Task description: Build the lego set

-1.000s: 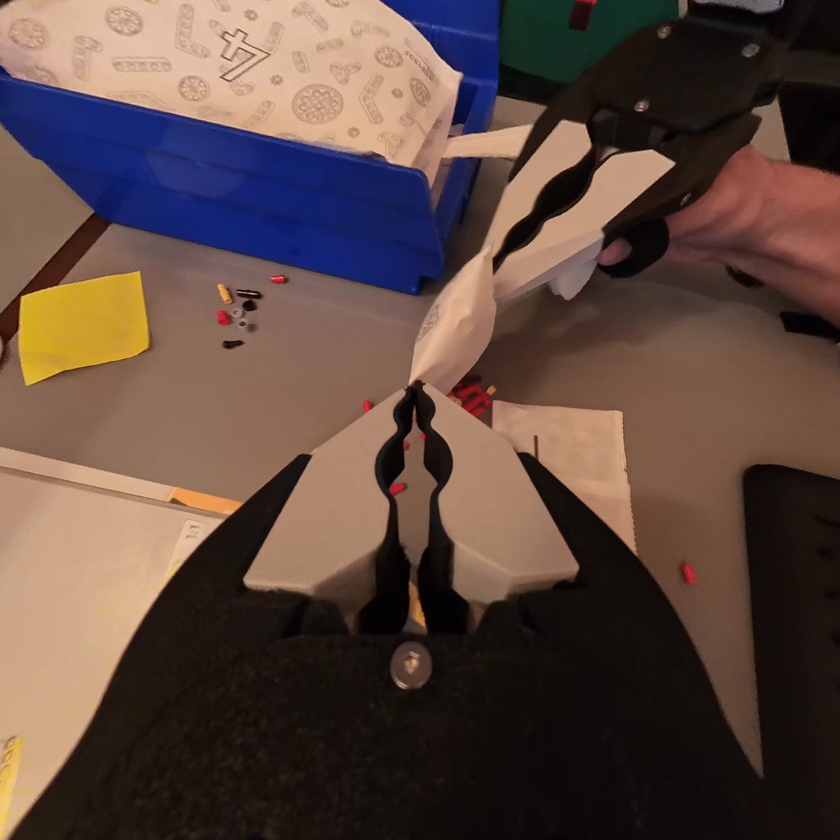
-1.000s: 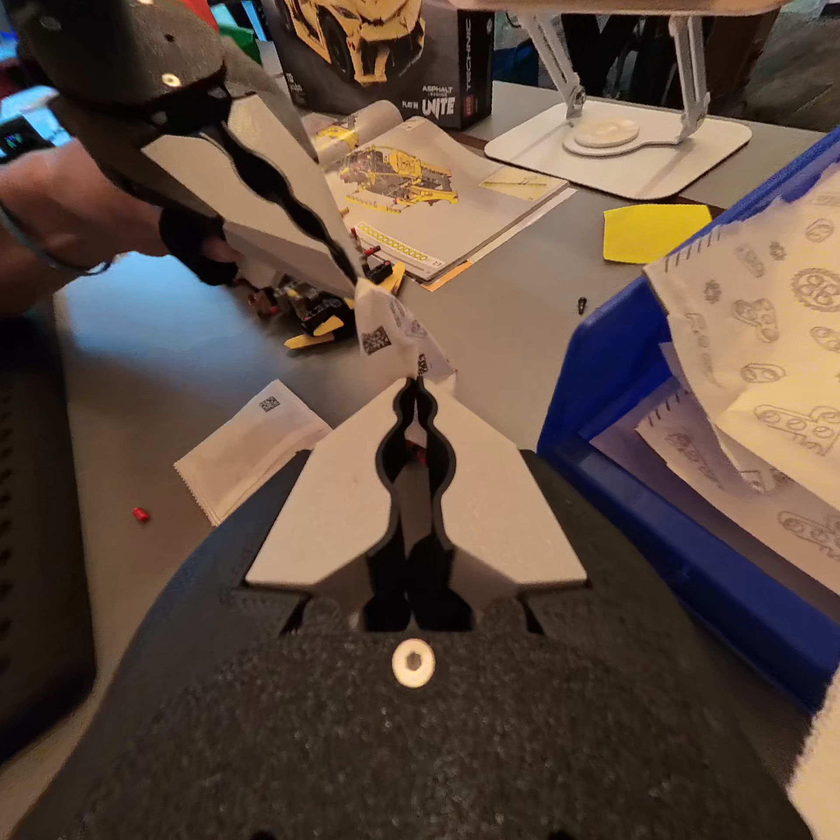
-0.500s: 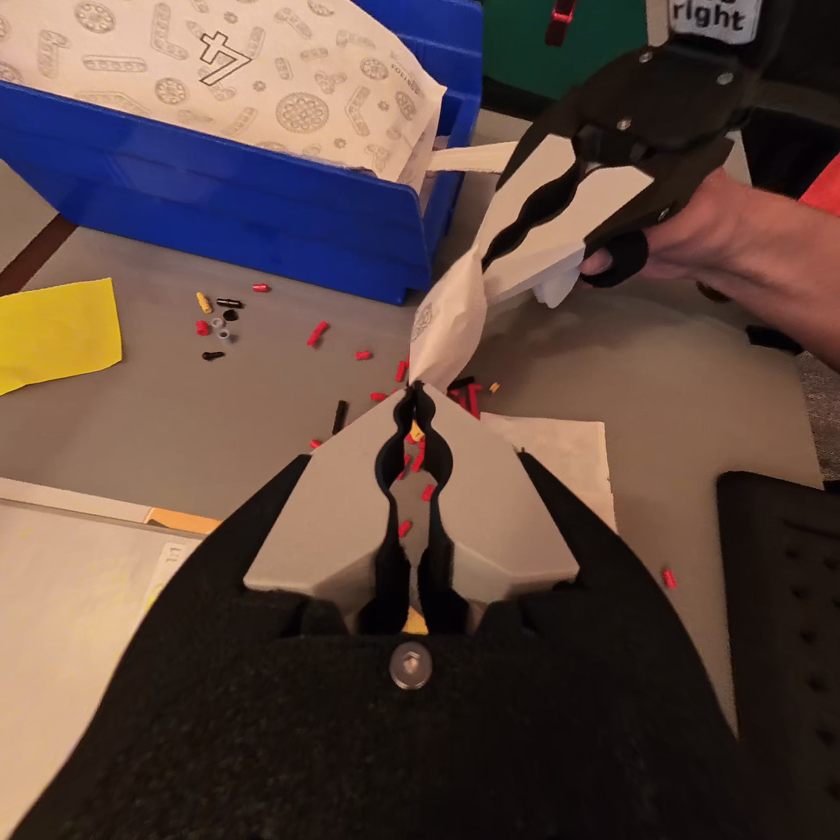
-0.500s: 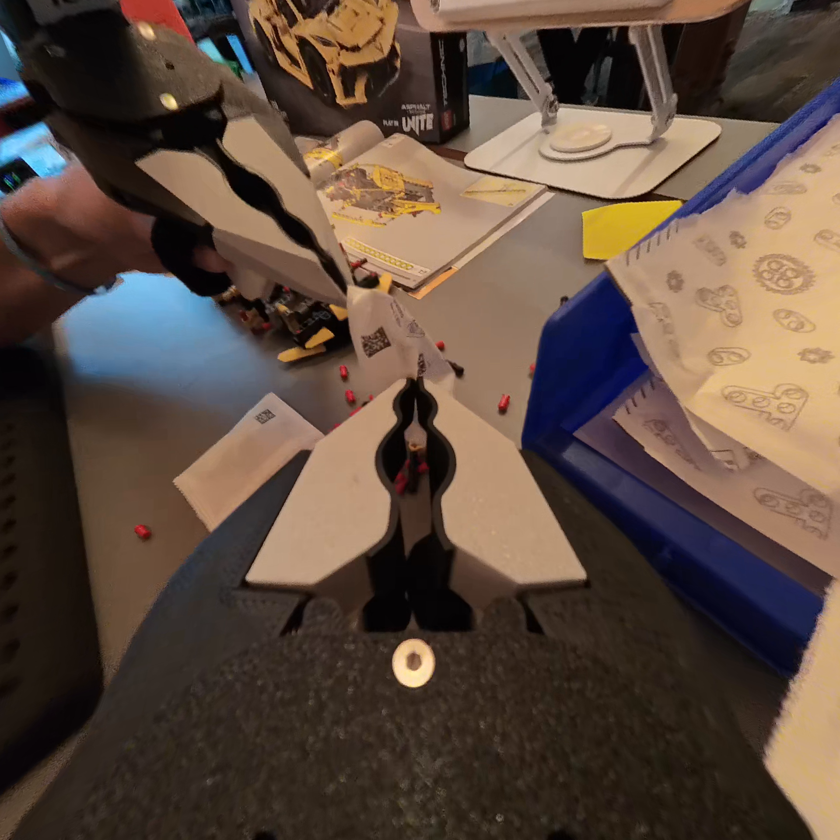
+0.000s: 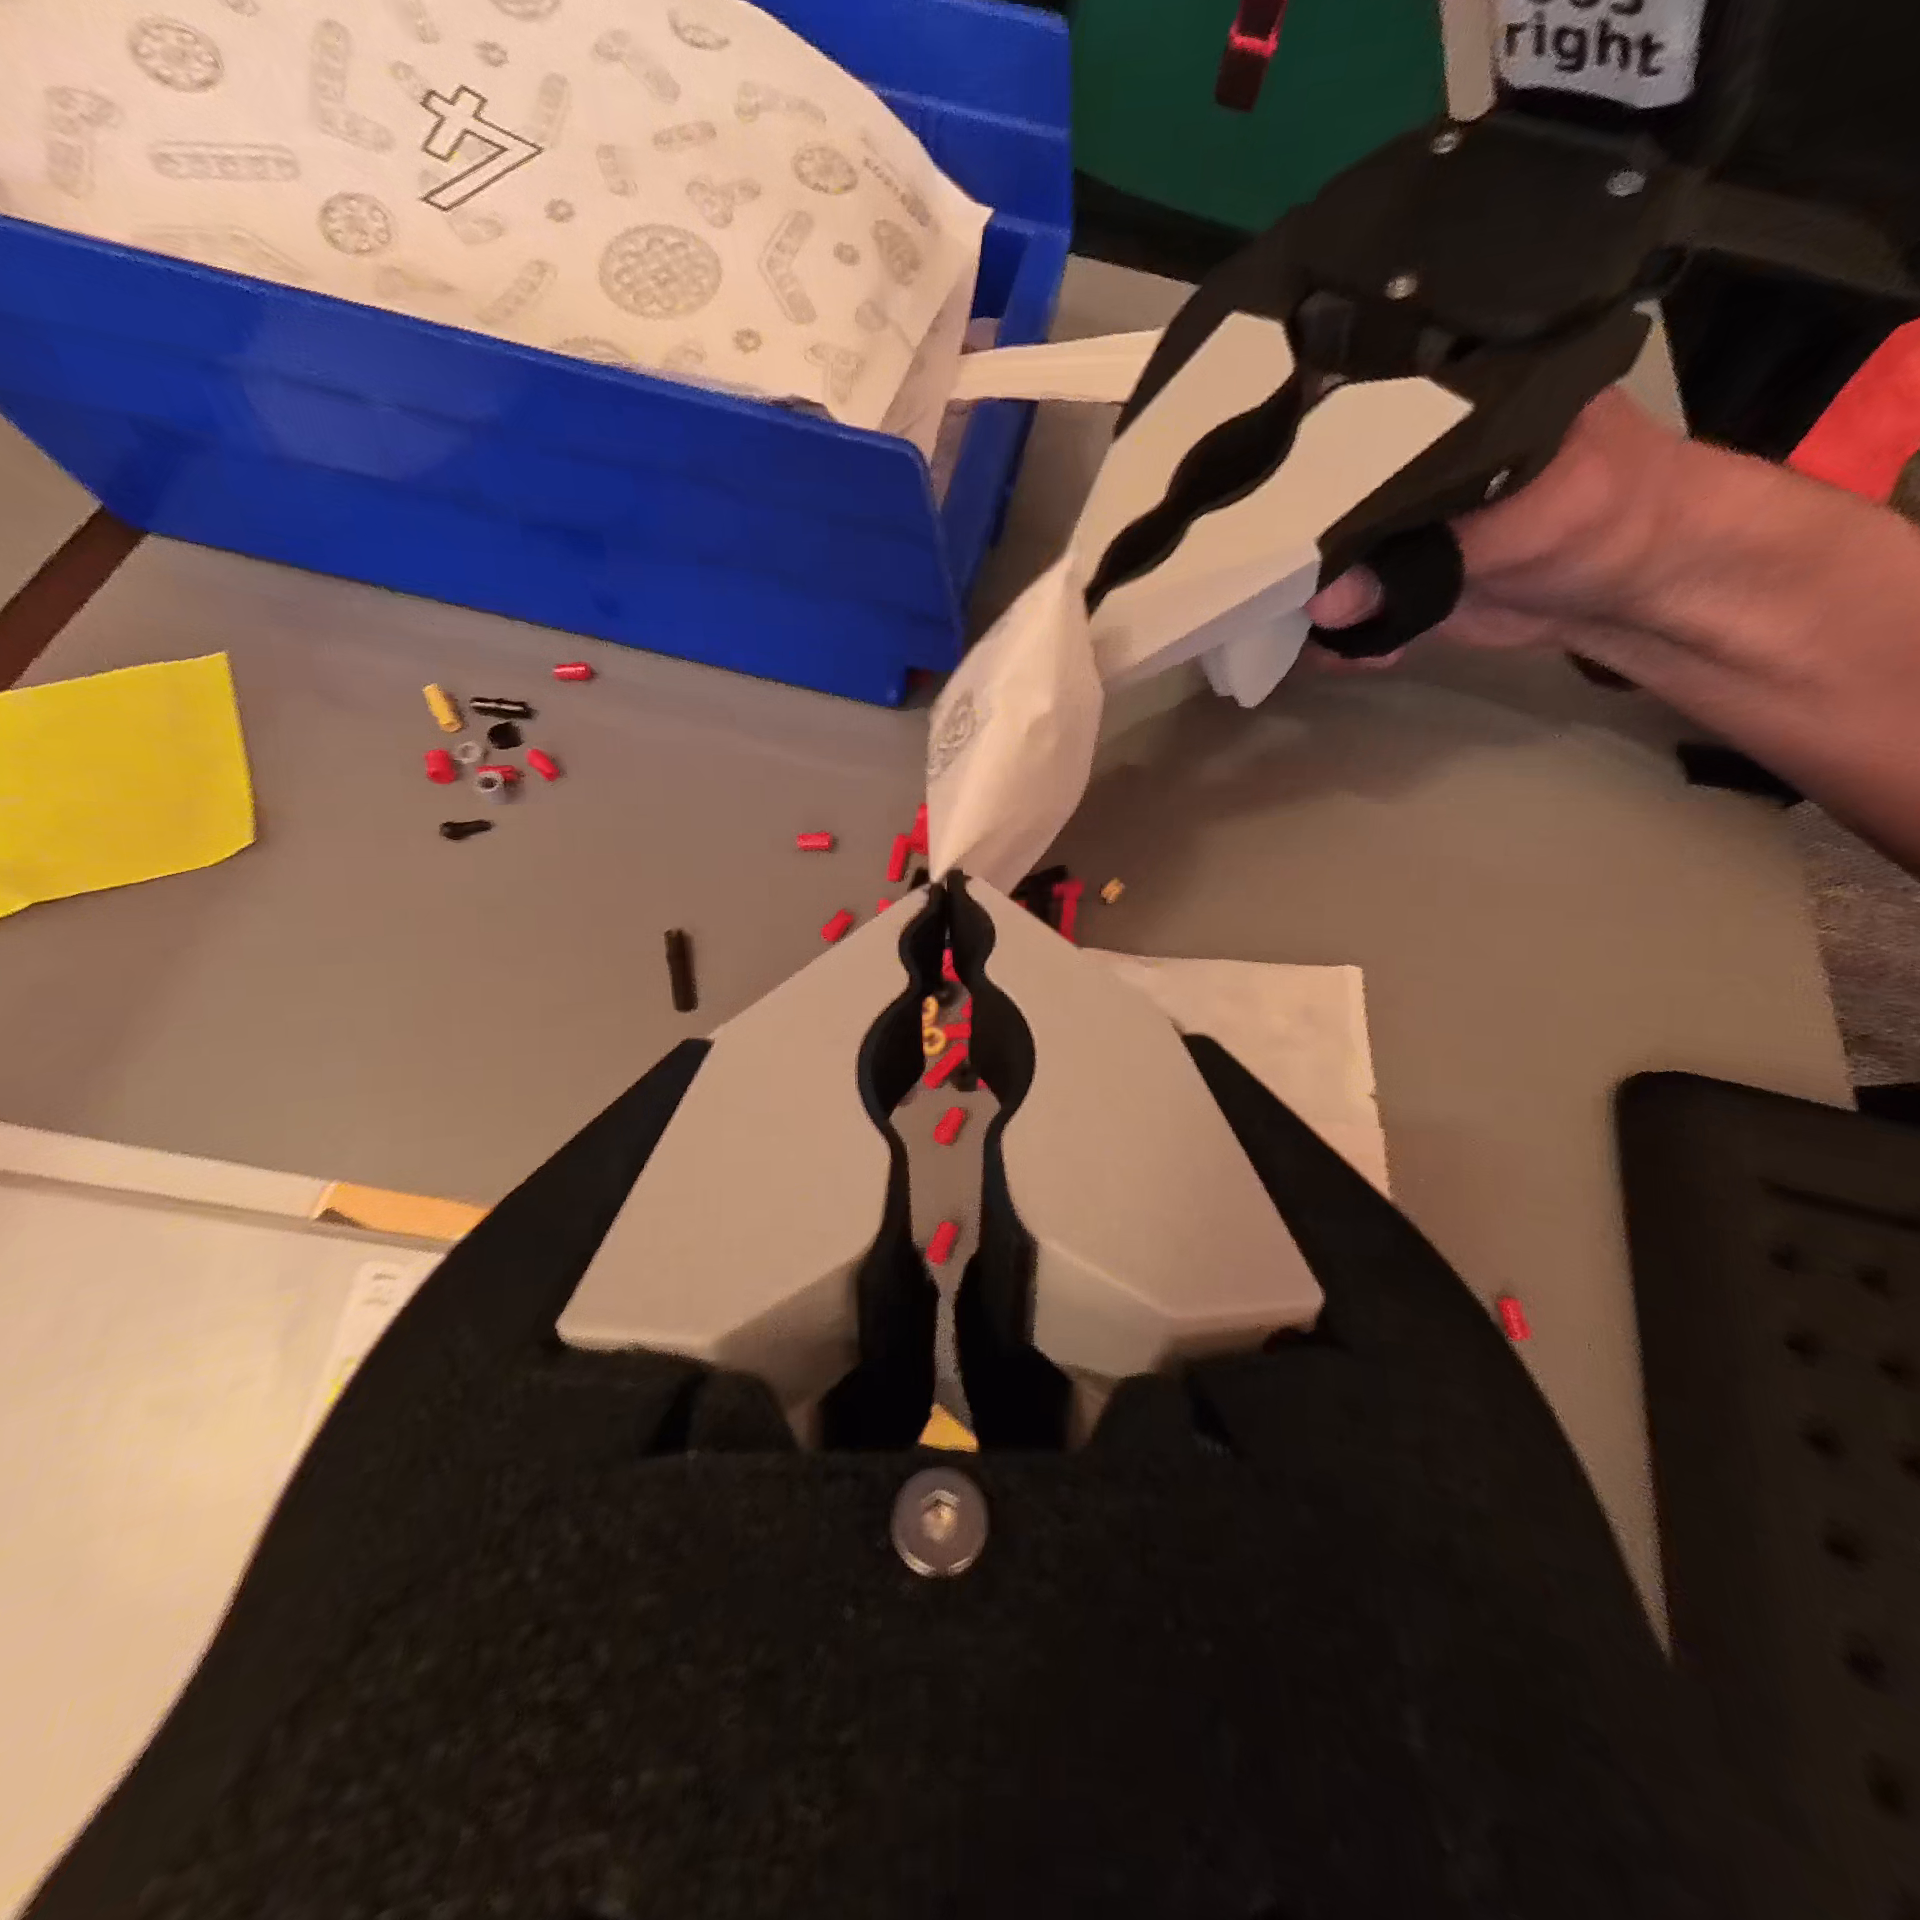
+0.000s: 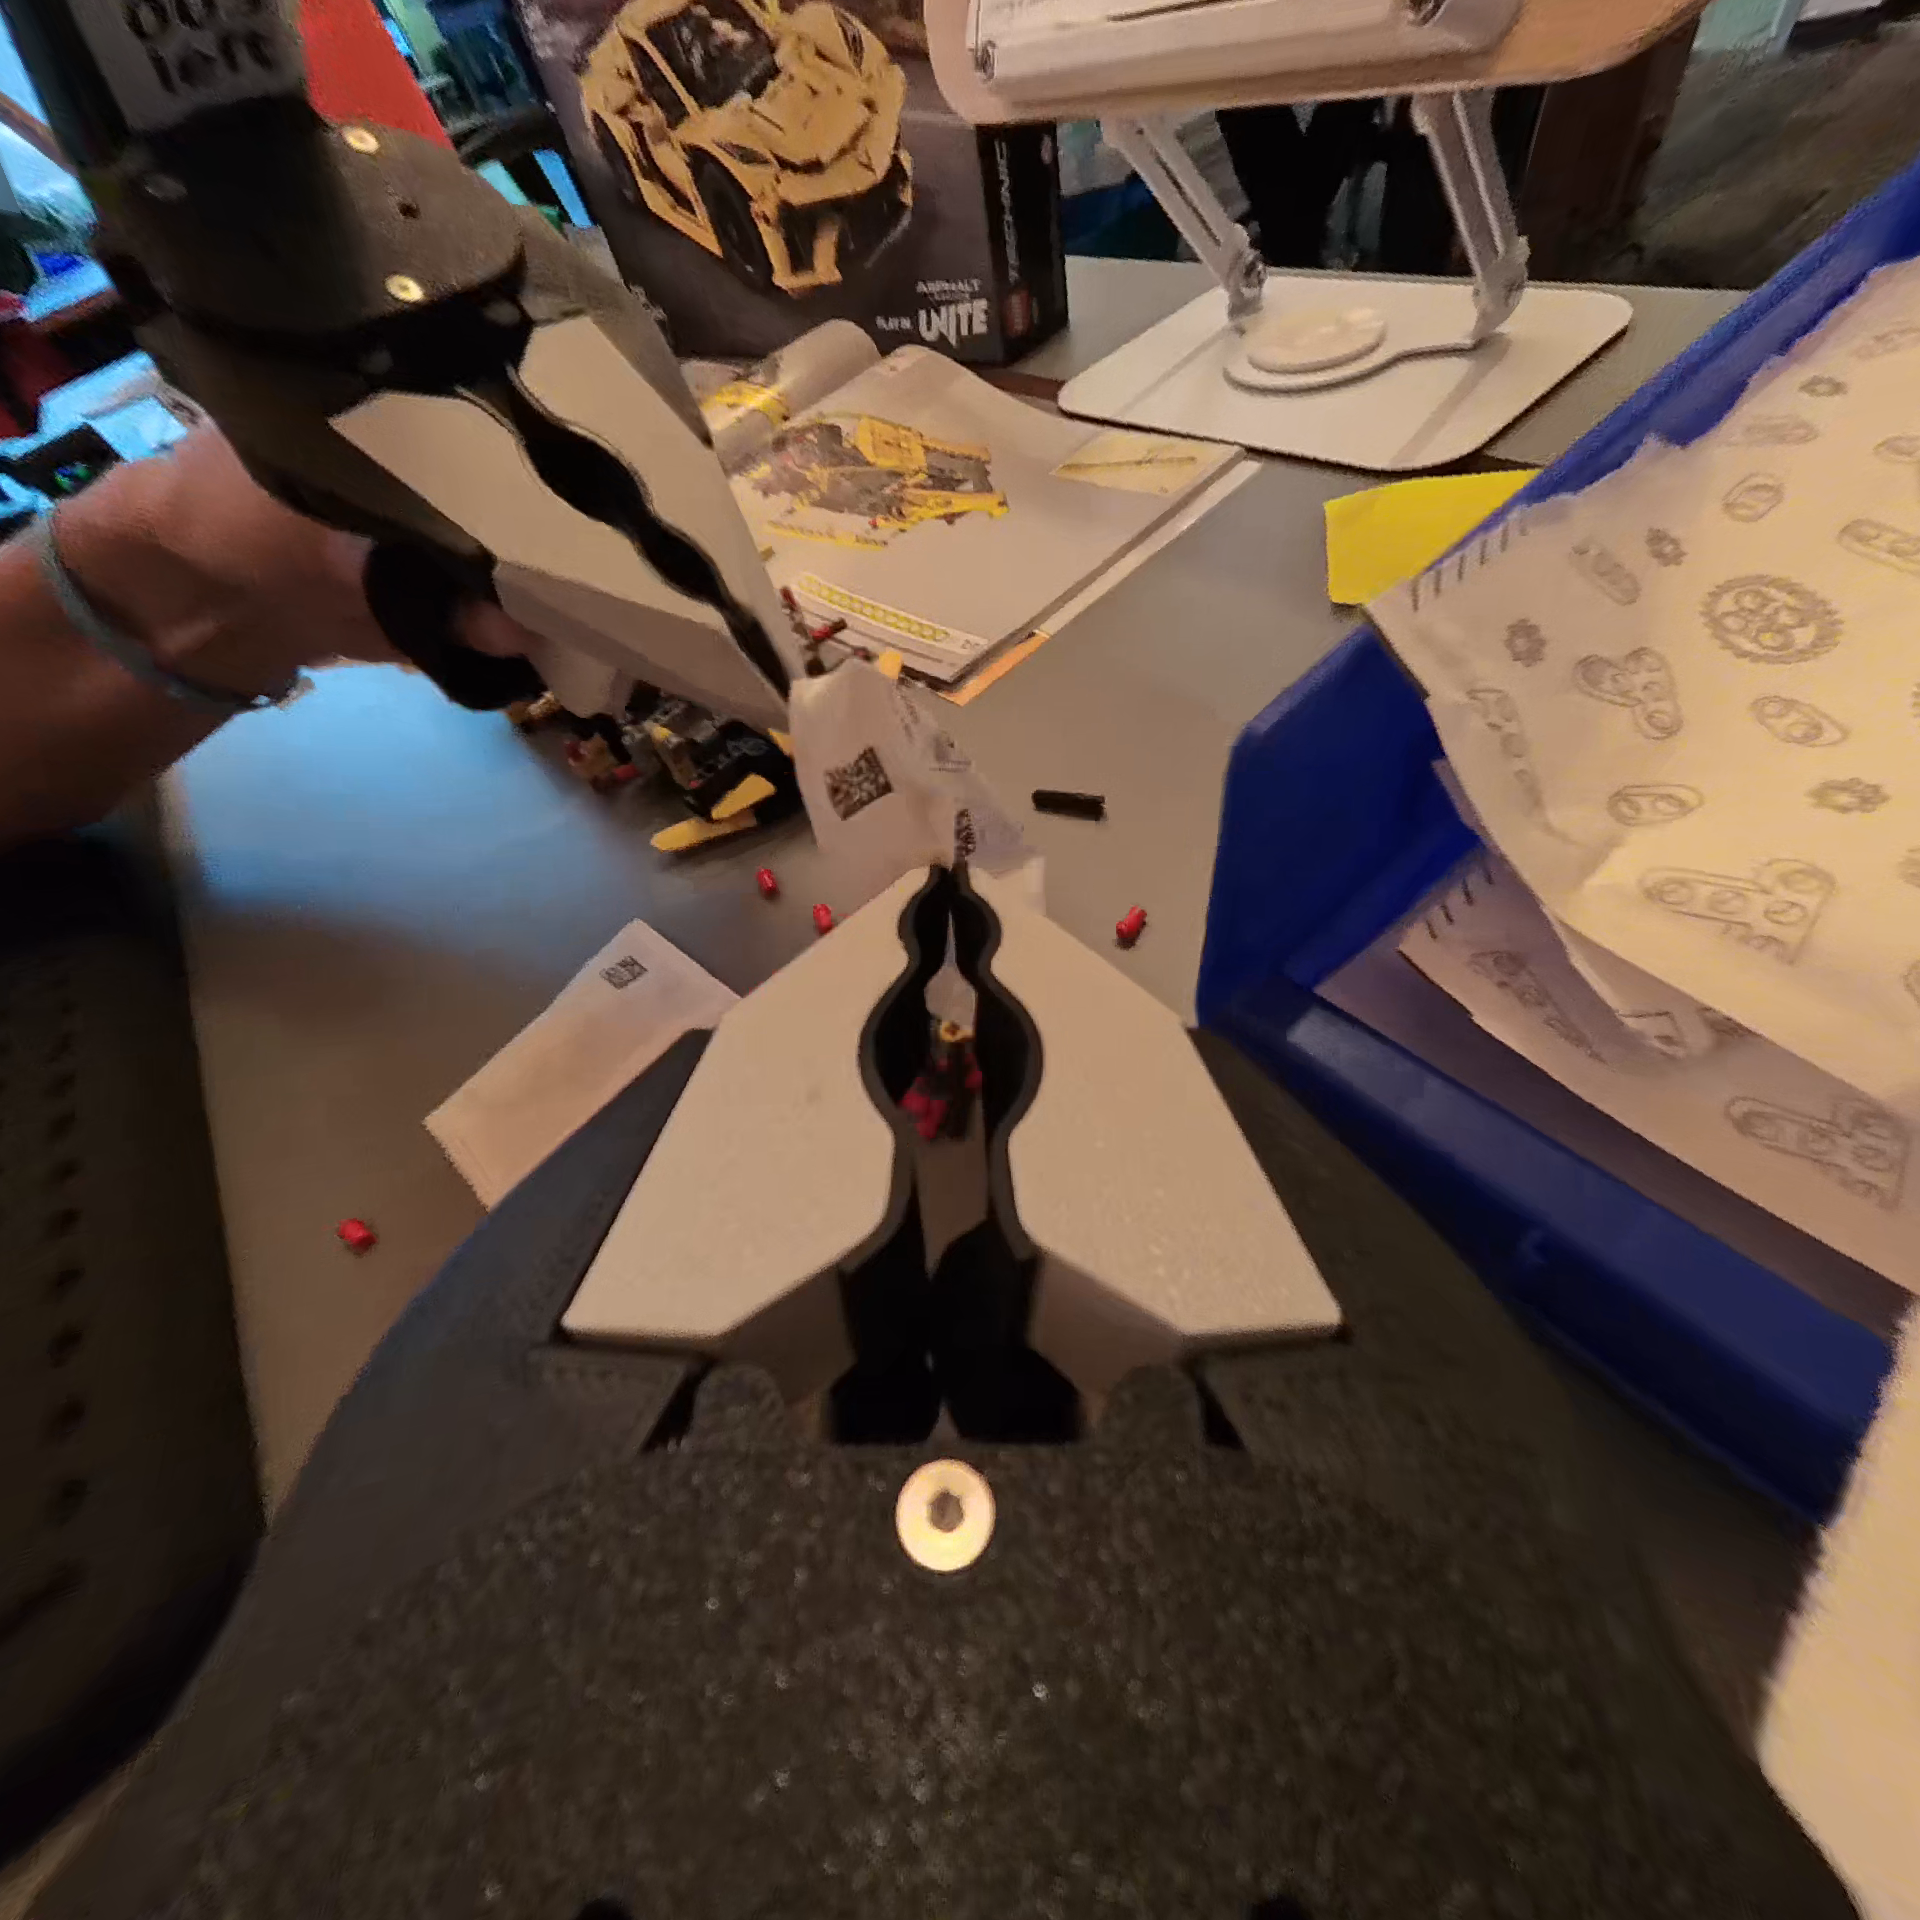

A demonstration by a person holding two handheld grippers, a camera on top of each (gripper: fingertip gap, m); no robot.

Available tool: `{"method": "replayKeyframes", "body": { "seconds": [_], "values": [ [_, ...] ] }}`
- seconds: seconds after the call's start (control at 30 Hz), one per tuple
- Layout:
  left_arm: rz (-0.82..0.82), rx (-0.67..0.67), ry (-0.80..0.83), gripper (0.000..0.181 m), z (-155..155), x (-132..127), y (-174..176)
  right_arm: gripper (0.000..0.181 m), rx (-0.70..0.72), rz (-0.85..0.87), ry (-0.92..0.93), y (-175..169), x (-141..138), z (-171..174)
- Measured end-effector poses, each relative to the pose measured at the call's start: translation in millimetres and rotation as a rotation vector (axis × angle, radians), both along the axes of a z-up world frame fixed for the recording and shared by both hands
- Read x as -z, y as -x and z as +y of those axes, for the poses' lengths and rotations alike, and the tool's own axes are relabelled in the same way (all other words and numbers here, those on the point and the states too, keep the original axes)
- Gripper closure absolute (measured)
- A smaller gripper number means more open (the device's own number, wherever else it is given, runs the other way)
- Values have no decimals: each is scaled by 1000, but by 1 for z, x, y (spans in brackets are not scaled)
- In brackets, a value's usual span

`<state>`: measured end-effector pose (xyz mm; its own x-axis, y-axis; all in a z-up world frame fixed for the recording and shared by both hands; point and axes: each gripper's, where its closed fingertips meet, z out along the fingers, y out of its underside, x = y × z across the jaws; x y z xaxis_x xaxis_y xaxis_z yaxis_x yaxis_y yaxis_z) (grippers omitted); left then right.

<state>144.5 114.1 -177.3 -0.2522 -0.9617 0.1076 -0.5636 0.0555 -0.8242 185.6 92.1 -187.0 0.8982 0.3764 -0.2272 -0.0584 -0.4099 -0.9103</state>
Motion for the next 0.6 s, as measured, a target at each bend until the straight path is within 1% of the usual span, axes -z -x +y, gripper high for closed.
{"method": "replayKeyframes", "body": {
  "seconds": [0.03,0.1,0.13,0.2,0.27,0.33,0.4,0.47,0.53,0.6],
  "values": [
    [-1,-5,-5,181,2,-1,0,181,-4,-27,8,1,2,0],
    [-11,-20,15,181,10,-5,2,181,-12,-1,-14,1,-2,-3],
    [-11,-21,20,181,13,-5,4,181,1,7,-17,-4,-3,-5],
    [-7,-17,25,181,10,-4,3,181,6,23,-14,-5,-3,-3],
    [2,-10,-4,181,5,0,0,181,-6,0,-3,2,0,1],
    [-4,-19,-6,181,10,-3,0,181,-15,-22,-2,5,0,1],
    [-10,-27,20,181,17,-7,3,181,3,16,-24,-4,-5,-2],
    [-9,-22,23,181,13,-6,1,181,12,33,-20,-6,-5,0],
    [-2,-14,-19,181,9,-3,-1,181,-2,7,-14,4,-5,3],
    [-13,-25,4,181,14,-8,0,181,-8,-9,-18,4,-5,1]
  ]
}}
